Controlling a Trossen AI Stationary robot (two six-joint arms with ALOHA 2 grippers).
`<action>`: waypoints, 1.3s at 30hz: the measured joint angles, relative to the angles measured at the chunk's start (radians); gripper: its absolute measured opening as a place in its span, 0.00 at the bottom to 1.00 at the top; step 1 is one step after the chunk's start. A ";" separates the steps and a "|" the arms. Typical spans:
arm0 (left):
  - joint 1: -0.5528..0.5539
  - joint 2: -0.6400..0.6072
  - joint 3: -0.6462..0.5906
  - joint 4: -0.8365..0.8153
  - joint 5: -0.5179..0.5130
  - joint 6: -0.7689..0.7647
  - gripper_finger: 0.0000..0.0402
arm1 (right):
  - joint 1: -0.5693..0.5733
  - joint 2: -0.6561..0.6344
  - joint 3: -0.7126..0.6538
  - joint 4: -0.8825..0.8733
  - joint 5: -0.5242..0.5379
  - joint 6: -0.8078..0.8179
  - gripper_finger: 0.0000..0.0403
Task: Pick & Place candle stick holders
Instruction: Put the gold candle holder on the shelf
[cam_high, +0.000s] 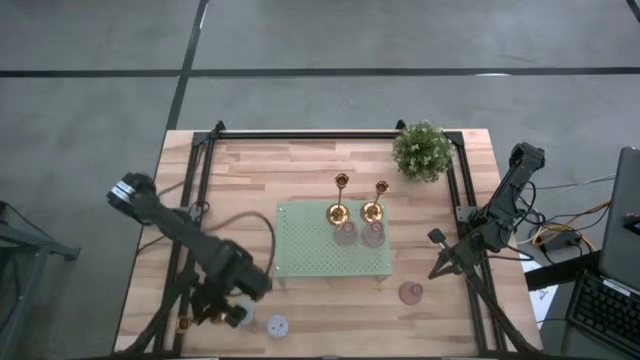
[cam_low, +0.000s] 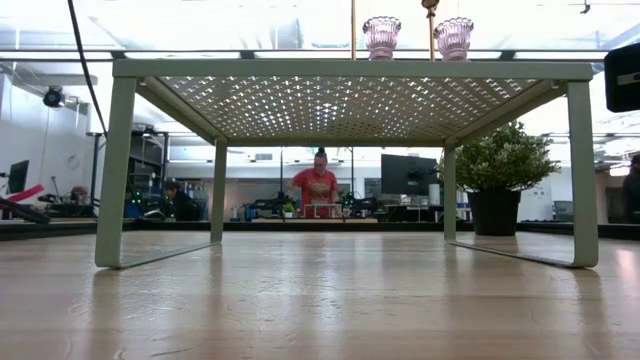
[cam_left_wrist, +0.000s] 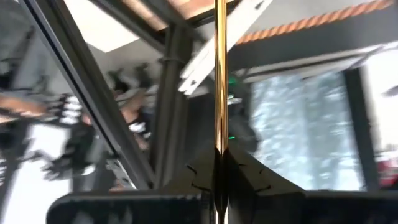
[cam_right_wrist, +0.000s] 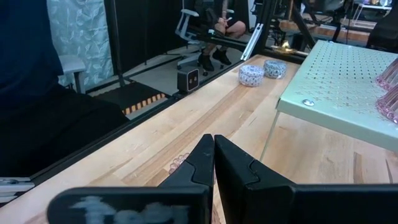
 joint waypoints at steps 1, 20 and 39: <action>0.018 -0.020 0.007 0.003 -0.014 -0.024 0.05 | 0.000 0.000 0.000 0.000 0.000 0.000 0.02; 0.470 -0.251 0.040 0.155 -0.097 -0.163 0.06 | 0.000 0.000 0.000 0.000 0.000 0.001 0.02; 0.653 -0.248 0.039 0.459 0.006 -0.550 0.06 | 0.000 0.000 0.000 0.000 0.000 0.000 0.02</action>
